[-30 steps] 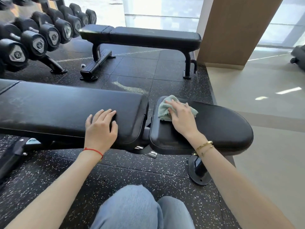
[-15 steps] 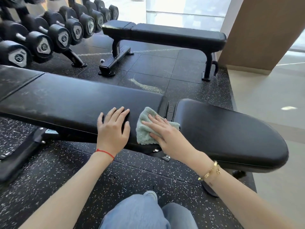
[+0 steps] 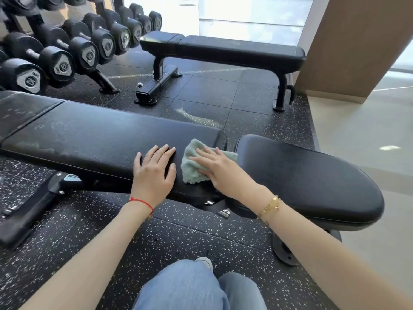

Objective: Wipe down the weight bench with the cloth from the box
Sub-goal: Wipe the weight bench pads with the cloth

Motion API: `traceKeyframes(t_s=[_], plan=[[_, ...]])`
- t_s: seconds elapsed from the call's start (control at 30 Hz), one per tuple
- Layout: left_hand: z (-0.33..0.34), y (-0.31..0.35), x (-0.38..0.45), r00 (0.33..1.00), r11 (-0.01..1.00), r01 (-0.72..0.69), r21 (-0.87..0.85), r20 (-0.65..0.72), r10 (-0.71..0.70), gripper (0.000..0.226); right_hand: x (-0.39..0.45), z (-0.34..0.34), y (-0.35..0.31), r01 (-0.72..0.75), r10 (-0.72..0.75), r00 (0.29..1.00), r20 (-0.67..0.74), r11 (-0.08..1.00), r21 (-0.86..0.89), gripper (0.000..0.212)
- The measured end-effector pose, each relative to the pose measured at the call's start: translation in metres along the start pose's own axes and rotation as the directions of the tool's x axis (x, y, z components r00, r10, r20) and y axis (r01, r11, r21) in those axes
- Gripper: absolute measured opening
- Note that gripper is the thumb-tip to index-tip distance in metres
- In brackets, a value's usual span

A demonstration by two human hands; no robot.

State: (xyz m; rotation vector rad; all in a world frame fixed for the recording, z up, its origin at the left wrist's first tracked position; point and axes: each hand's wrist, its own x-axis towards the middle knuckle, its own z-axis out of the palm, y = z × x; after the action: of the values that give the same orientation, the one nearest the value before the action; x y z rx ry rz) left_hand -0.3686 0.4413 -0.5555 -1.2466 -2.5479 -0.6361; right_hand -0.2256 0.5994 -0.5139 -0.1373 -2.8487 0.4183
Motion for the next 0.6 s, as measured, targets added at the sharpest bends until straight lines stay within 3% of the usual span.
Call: traceKeyframes(t_s=[0.1,0.2,0.37,0.5,0.6], plan=[[-0.006,0.006,0.002,0.997,0.997,0.056,-0.056,0.060,-0.052,0.052,-0.035,-0.012,0.015,0.023,-0.025,1.000,-0.013,0.993,-0.115,0.060],[-0.007,0.021,-0.001,0.996,0.995,0.047,-0.088,0.073,-0.041,0.048,-0.067,-0.023,0.030,-0.055,0.043,0.997,-0.058,0.973,-0.222,0.056],[0.000,0.051,-0.006,0.994,0.996,-0.045,-0.075,0.101,0.052,0.056,-0.111,-0.034,0.029,-0.204,0.191,0.973,-0.132,0.974,-0.099,0.049],[0.005,0.060,-0.008,0.993,0.999,-0.029,-0.032,0.111,0.033,0.058,-0.083,-0.042,0.071,-0.390,0.369,0.906,-0.209,0.919,-0.066,0.045],[0.008,0.063,-0.012,0.996,0.999,-0.034,0.010,0.086,0.033,0.057,-0.059,-0.031,0.069,-0.435,0.413,0.878,-0.244,0.899,-0.042,0.039]])
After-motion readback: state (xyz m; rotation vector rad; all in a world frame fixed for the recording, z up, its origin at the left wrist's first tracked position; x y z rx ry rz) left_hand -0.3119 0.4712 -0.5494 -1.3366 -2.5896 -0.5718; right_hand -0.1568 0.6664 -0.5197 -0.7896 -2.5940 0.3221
